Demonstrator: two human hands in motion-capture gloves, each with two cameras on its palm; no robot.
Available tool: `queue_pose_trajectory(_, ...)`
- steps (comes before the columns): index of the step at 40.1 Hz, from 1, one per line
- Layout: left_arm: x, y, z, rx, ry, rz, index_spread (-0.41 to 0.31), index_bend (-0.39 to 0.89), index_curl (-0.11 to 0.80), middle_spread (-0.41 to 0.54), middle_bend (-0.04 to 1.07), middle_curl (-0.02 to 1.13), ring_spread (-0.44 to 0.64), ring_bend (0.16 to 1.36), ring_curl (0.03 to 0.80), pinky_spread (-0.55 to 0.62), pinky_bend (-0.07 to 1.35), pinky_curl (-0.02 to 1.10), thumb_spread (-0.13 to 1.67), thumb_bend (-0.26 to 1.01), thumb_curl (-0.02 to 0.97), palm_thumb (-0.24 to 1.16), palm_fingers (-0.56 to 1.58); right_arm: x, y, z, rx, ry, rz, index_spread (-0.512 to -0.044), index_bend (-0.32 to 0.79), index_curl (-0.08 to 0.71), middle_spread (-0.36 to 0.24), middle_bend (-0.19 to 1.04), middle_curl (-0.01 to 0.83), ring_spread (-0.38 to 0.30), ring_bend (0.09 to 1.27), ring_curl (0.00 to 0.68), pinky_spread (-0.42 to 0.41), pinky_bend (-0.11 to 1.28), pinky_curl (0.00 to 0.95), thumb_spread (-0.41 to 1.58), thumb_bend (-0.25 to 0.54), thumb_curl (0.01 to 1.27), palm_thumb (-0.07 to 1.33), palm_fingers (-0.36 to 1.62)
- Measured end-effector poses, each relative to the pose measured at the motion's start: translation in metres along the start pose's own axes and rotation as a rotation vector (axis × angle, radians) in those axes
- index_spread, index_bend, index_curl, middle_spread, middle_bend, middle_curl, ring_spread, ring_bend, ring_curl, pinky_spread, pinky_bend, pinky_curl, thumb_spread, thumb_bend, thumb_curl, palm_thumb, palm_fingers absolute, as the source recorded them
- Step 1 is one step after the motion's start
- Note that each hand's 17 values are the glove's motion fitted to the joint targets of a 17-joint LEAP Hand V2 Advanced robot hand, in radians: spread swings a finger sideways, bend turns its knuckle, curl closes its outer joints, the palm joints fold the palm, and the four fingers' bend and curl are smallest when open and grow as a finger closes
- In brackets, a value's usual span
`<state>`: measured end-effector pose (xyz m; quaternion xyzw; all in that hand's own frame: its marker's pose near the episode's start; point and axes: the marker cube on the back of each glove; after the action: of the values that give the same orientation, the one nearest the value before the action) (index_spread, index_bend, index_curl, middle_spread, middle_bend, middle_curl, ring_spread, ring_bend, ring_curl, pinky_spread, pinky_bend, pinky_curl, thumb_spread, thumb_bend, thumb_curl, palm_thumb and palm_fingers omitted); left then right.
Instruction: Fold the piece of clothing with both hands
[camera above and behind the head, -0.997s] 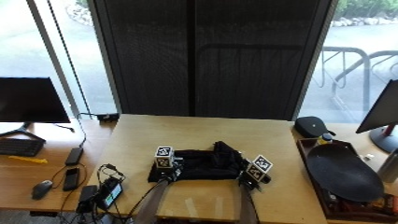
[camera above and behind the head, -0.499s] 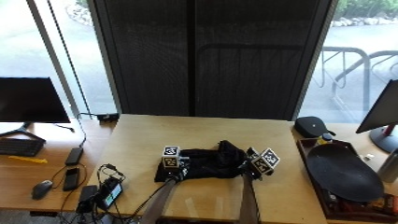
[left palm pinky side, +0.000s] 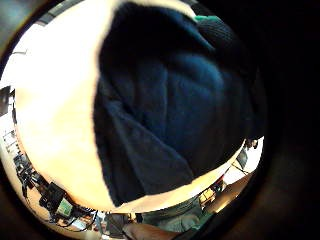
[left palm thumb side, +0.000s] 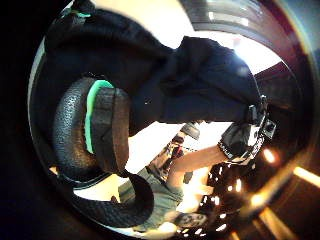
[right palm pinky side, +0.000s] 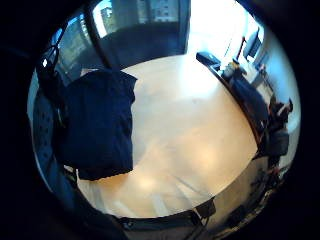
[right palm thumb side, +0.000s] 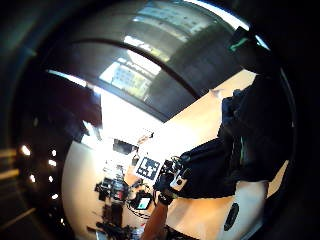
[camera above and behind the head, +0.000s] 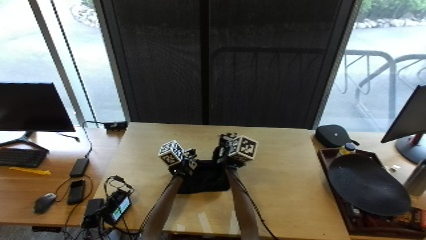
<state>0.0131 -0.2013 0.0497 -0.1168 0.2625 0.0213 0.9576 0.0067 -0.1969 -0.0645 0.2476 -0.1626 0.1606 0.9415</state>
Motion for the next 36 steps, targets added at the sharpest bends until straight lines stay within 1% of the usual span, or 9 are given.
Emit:
queue_pose_trajectory(3, 0.0, 0.007, -0.028, 0.128, 0.006, -0.041, -0.13, 0.2, 0.447, 0.024, 0.28, 0.38, 0.29, 0.44, 0.304, 0.37, 0.31, 0.3, 1.37, 0.03, 0.231, 0.15, 0.44, -0.044, 0.008, 0.004, 0.024, 0.008, -0.102, -0.31, 0.03, 0.046, -0.259, 0.39, 0.461, -0.281, 0.7, 0.444, -0.356, 0.79, 0.373, 0.61, -0.024, 0.6, 1.08, 0.97)
queue_pose_trajectory(6, 0.002, 0.014, -0.053, 0.271, 0.011, 0.007, -0.13, 0.19, 0.449, 0.016, 0.28, 0.39, 0.27, 0.43, 0.307, 0.37, 0.29, 0.3, 1.38, 0.03, 0.236, 0.17, 0.47, -0.084, 0.022, 0.014, 0.032, 0.022, -0.202, -0.314, 0.03, 0.047, -0.262, 0.38, 0.461, -0.283, 0.69, 0.443, -0.361, 0.78, 0.37, 0.57, -0.028, 0.61, 1.08, 0.97)
queue_pose_trajectory(9, -0.004, 0.021, -0.072, 0.383, -0.032, -0.028, -0.134, 0.19, 0.449, 0.005, 0.28, 0.4, 0.25, 0.43, 0.31, 0.37, 0.26, 0.3, 1.4, 0.05, 0.243, 0.21, 0.5, -0.11, 0.035, 0.031, 0.02, 0.054, -0.271, -0.319, 0.03, 0.048, -0.263, 0.36, 0.46, -0.289, 0.67, 0.441, -0.366, 0.78, 0.368, 0.53, -0.031, 0.62, 1.08, 0.97)
queue_pose_trajectory(17, -0.018, 0.046, -0.111, 0.569, 0.009, -0.017, -0.142, 0.17, 0.445, -0.023, 0.28, 0.41, 0.19, 0.4, 0.308, 0.33, 0.22, 0.29, 1.46, 0.09, 0.265, 0.31, 0.59, -0.162, 0.088, 0.091, -0.104, 0.003, -0.362, -0.326, 0.03, 0.052, -0.263, 0.34, 0.459, -0.299, 0.64, 0.44, -0.375, 0.76, 0.363, 0.46, -0.035, 0.64, 1.06, 0.98)
queue_pose_trajectory(20, -0.023, 0.051, -0.121, 0.594, 0.054, 0.017, -0.145, 0.17, 0.444, -0.032, 0.28, 0.42, 0.18, 0.39, 0.311, 0.33, 0.2, 0.3, 1.47, 0.1, 0.27, 0.33, 0.6, -0.169, 0.11, 0.119, -0.179, -0.034, -0.382, -0.328, 0.02, 0.05, -0.263, 0.33, 0.459, -0.3, 0.64, 0.439, -0.376, 0.76, 0.362, 0.45, -0.036, 0.65, 1.05, 0.99)
queue_pose_trajectory(24, -0.026, 0.061, -0.122, 0.541, 0.101, 0.02, -0.147, 0.17, 0.441, -0.038, 0.26, 0.42, 0.17, 0.38, 0.312, 0.32, 0.19, 0.3, 1.49, 0.1, 0.273, 0.35, 0.61, -0.174, 0.13, 0.115, -0.207, -0.081, -0.404, -0.329, 0.02, 0.048, -0.264, 0.33, 0.463, -0.301, 0.63, 0.44, -0.378, 0.75, 0.361, 0.44, -0.036, 0.66, 1.04, 0.99)
queue_pose_trajectory(34, -0.036, 0.063, -0.121, 0.585, -0.081, 0.0, -0.147, 0.16, 0.432, -0.045, 0.24, 0.42, 0.16, 0.36, 0.317, 0.32, 0.19, 0.3, 1.49, 0.1, 0.277, 0.35, 0.61, -0.152, 0.158, 0.142, -0.552, -0.26, -0.463, -0.33, 0.09, 0.072, -0.224, 0.22, 0.44, -0.296, 0.56, 0.425, -0.321, 0.75, 0.37, 0.65, -0.027, 0.63, 1.0, 0.88)
queue_pose_trajectory(35, -0.036, 0.063, -0.121, 0.596, -0.104, 0.003, -0.146, 0.16, 0.431, -0.045, 0.24, 0.43, 0.16, 0.36, 0.317, 0.32, 0.19, 0.3, 1.5, 0.1, 0.277, 0.36, 0.61, -0.149, 0.157, 0.141, -0.587, -0.271, -0.485, -0.328, 0.05, 0.067, -0.23, 0.24, 0.451, -0.303, 0.58, 0.437, -0.332, 0.76, 0.378, 0.65, -0.028, 0.63, 1.0, 0.93)
queue_pose_trajectory(36, -0.035, 0.063, -0.121, 0.606, -0.124, 0.009, -0.143, 0.15, 0.427, -0.045, 0.24, 0.43, 0.16, 0.36, 0.318, 0.32, 0.19, 0.3, 1.49, 0.09, 0.273, 0.34, 0.61, -0.145, 0.155, 0.139, -0.622, -0.28, -0.508, -0.33, 0.14, 0.091, -0.202, 0.17, 0.428, -0.273, 0.53, 0.418, -0.269, 0.71, 0.359, 0.71, -0.032, 0.62, 0.98, 0.81)
